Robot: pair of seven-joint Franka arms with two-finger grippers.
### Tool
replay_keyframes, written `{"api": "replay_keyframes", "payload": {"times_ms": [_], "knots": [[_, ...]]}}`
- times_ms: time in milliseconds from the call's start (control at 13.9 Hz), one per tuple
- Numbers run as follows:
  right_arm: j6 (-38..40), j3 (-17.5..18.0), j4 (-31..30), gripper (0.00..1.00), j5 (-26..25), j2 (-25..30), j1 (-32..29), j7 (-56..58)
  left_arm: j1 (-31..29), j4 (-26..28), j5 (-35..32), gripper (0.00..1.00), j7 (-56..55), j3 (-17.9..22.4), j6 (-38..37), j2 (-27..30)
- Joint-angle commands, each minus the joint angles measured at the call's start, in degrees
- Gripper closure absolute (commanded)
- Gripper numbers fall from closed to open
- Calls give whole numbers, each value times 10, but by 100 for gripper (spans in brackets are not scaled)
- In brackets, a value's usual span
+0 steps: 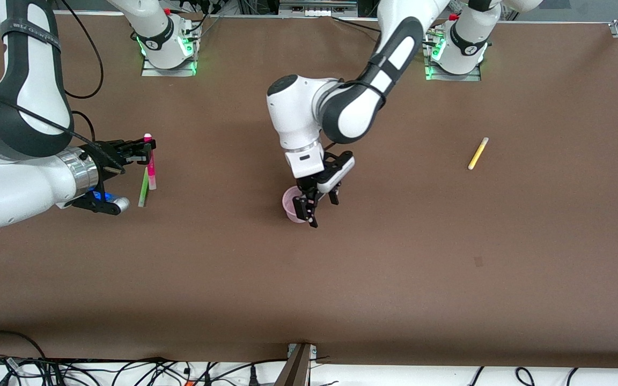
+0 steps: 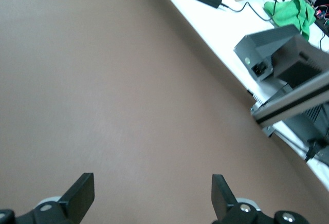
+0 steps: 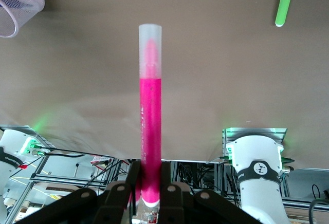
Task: Organize pens into pink holder with both arms
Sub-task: 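Drop the blue pen into the cup while the right gripper brings the pink marker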
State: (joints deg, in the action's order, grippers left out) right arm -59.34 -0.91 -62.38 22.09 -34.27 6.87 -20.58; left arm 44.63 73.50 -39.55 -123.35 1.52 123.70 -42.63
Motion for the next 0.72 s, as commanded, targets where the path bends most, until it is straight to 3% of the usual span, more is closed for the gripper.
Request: {"api": "replay_keyframes", "payload": {"times_ms": [0, 361, 649], "knots": [[5, 8, 3, 100, 29, 2, 1, -50, -41, 12, 92, 0, 125, -6, -10, 65], [-69, 10, -1, 100, 132, -16, 40, -225, -143, 29, 304, 0, 422, -6, -109, 184], [-177, 10, -4, 100, 229, -52, 85, -351, -244, 30, 415, 0, 673, -7, -222, 243]]}}
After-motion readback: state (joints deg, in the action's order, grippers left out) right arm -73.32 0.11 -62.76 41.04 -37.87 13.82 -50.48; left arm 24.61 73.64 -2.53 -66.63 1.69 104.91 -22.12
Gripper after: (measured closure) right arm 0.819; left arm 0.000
